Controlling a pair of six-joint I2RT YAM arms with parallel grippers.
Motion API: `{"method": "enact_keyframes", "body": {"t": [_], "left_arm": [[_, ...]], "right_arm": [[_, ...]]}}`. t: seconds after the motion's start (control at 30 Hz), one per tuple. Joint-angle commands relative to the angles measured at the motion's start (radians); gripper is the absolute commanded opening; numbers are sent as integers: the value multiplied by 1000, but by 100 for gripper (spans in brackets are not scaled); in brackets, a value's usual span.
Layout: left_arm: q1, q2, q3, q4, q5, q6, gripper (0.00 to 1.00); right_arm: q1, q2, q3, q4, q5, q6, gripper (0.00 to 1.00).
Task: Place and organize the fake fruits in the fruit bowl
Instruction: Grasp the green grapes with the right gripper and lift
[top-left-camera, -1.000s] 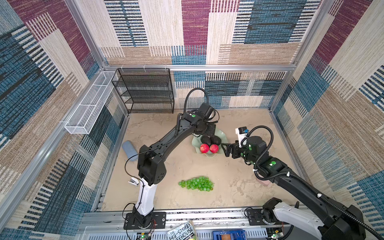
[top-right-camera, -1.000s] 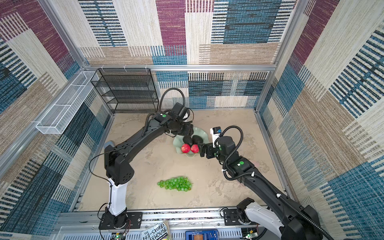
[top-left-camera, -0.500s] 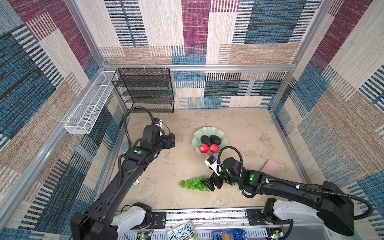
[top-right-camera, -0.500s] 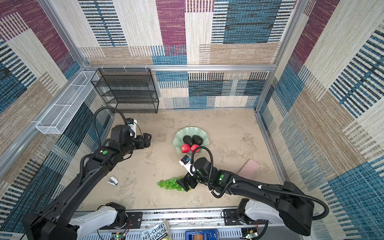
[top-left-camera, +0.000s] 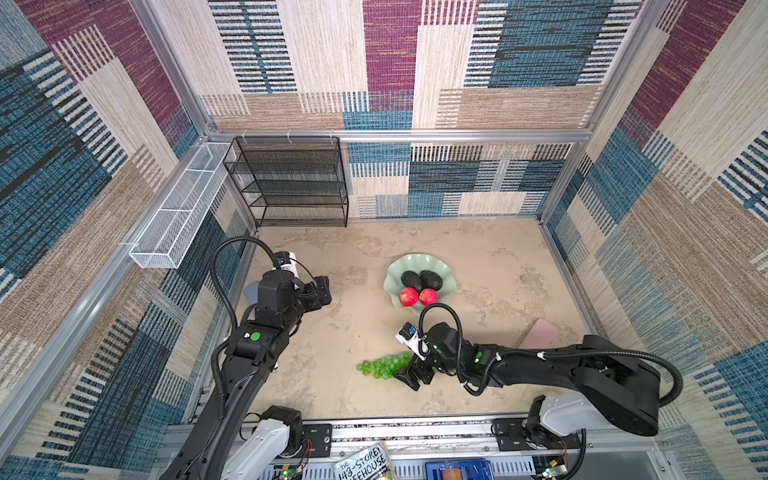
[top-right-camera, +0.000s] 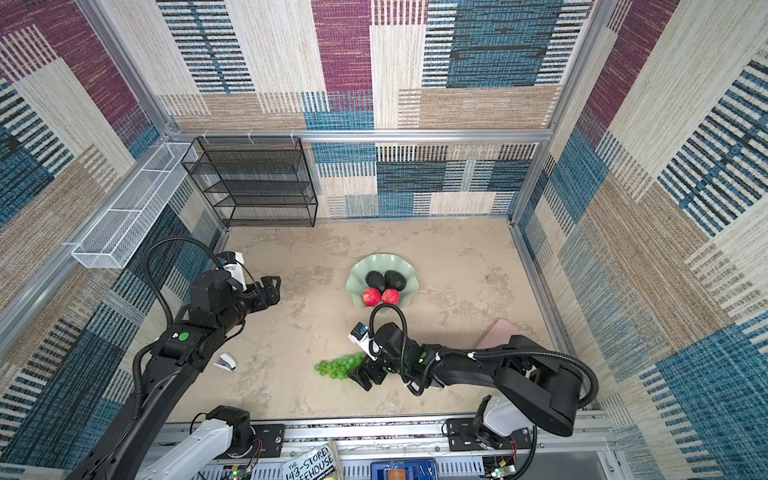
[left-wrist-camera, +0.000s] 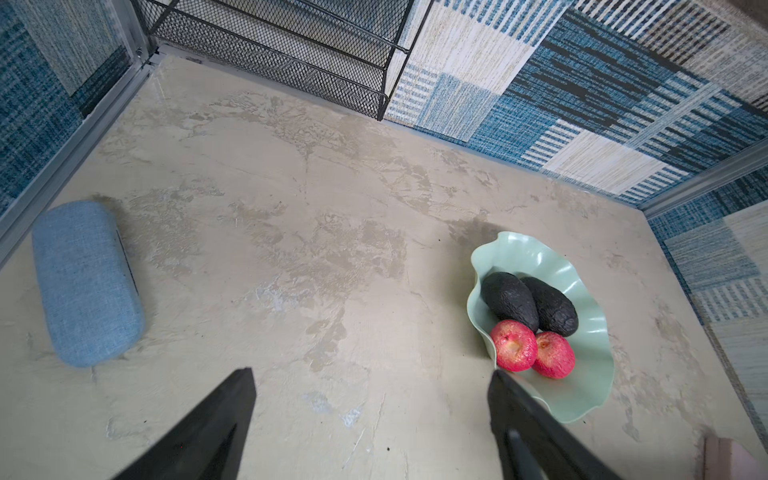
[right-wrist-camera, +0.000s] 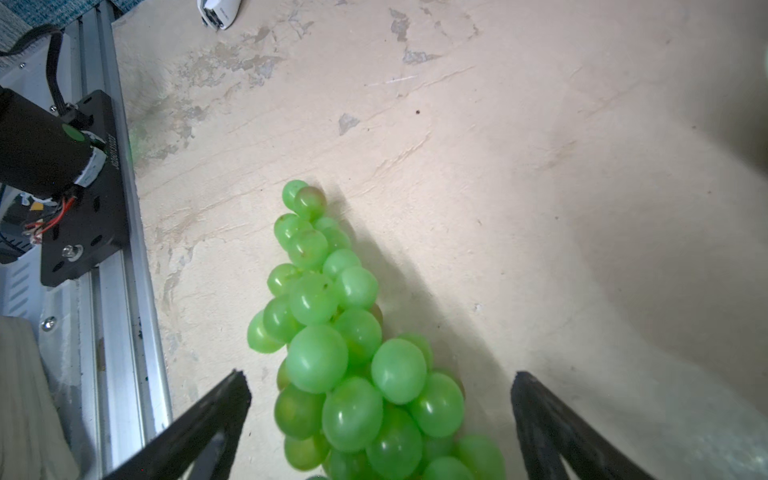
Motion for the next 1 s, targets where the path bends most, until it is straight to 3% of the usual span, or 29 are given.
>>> {"method": "enact_keyframes", "body": {"t": [0.0,0.2,0.4,0.57,0.97], "left_arm": [[8,-11,-3,-16,11,-15,91],[16,-34,-3,-28,4,-14,90],[22,-36,9,-42,6,-4,90],[23,-33,17,-43,9,-6,90],[28,-14,50,-54,19,-4,90]], "right_arm": [[3,46,13,86,-8,-17,99],[7,141,34,109,-11,-16,90],[9,179,39,151,-9,-5,64],[9,172,54,195,-25,15,54],[6,48,129,257,14,92,42]]}}
